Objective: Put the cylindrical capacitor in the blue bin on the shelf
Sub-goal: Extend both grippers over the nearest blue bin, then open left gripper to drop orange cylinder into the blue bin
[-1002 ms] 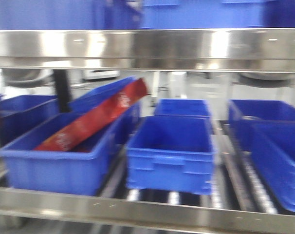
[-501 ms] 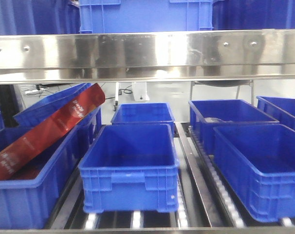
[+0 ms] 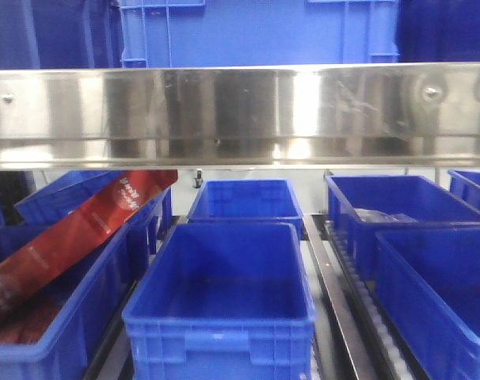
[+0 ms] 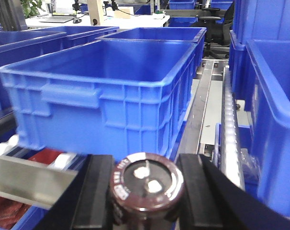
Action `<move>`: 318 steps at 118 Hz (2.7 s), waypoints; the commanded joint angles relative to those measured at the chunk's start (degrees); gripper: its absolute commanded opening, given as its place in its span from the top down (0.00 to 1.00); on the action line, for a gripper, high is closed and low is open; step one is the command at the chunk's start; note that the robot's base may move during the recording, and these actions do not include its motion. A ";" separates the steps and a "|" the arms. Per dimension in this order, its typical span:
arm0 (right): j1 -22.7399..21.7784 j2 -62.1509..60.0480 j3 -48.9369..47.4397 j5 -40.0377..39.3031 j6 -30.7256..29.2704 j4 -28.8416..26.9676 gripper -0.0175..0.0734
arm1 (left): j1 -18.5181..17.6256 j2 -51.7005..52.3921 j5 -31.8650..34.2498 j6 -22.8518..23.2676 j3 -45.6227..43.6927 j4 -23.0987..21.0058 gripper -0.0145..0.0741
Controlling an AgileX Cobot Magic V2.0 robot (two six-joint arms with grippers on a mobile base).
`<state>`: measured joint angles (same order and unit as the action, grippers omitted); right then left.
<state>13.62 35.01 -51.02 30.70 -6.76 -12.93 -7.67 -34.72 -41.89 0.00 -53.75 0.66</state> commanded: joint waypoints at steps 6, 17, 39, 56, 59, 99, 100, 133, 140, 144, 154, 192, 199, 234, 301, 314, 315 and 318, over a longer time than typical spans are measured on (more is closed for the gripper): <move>0.15 -0.31 -0.39 -1.56 -0.10 0.17 0.98 | -0.01 0.19 1.29 0.00 -0.22 -0.20 0.96; 0.15 -0.31 -0.39 -1.56 -0.10 0.17 0.98 | -0.01 0.19 1.29 0.00 -0.22 -0.20 0.96; 0.15 -0.31 -0.39 -1.56 -0.10 0.17 0.98 | -0.01 0.19 1.29 0.00 -0.22 -0.20 0.96; 0.15 -0.31 -0.39 -1.56 -0.10 0.17 0.98 | -0.01 0.19 1.29 0.00 -0.22 -0.20 0.96; 0.15 -0.31 -0.39 -1.56 -0.10 0.17 0.98 | -0.01 0.19 1.29 0.00 -0.22 -0.20 0.96; 0.15 -0.31 -0.39 -1.56 -0.10 0.17 0.98 | -0.01 0.19 1.29 0.00 -0.22 -0.20 0.96; 0.15 -0.31 -0.39 -1.56 -0.10 0.17 0.98 | -0.01 0.19 1.29 0.00 -0.22 -0.20 0.96; 0.15 -0.31 -0.39 -1.56 -0.10 0.17 0.98 | -0.01 0.19 1.29 0.00 -0.22 -0.20 0.96; 0.15 -0.31 -0.39 -1.56 -0.10 0.17 0.98 | -0.01 0.19 1.29 0.00 -0.22 -0.20 0.96; 0.15 -0.31 -0.39 -1.56 -0.10 0.17 0.98 | -0.01 0.19 1.29 0.00 -0.22 -0.20 0.96; 0.15 -0.31 -0.39 -1.56 -0.10 0.17 0.98 | -0.01 0.19 1.29 0.00 -0.22 -0.20 0.96; 0.15 -0.31 -0.39 -1.56 -0.10 0.17 0.98 | -0.01 0.19 1.29 0.00 -0.22 -0.20 0.96; 0.15 -0.31 -0.39 -1.56 -0.10 0.17 0.98 | -0.01 0.19 1.29 0.00 -0.22 -0.20 0.96; 0.15 -0.31 -0.39 -1.56 -0.10 0.17 0.98 | -0.01 0.19 1.29 0.00 -0.22 -0.20 0.96; 0.15 -0.30 -0.39 -1.67 -0.10 0.09 0.98 | -0.01 0.19 2.83 0.00 -0.22 -0.66 0.96; 0.15 -0.30 -0.39 -1.83 -0.10 0.09 0.98 | -0.40 -0.75 4.62 0.00 -0.65 -1.80 0.96; 0.15 -0.30 -0.39 -1.83 -0.10 0.09 0.98 | -0.55 -0.88 4.62 0.00 -0.77 -1.80 0.96; 0.15 -0.30 -0.39 -1.83 -0.10 0.09 0.98 | -1.48 -1.62 4.51 -1.02 -1.37 -2.12 0.96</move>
<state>13.62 35.01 -51.02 30.70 -6.63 -12.93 -7.67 -34.83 -39.70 0.00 -53.87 0.00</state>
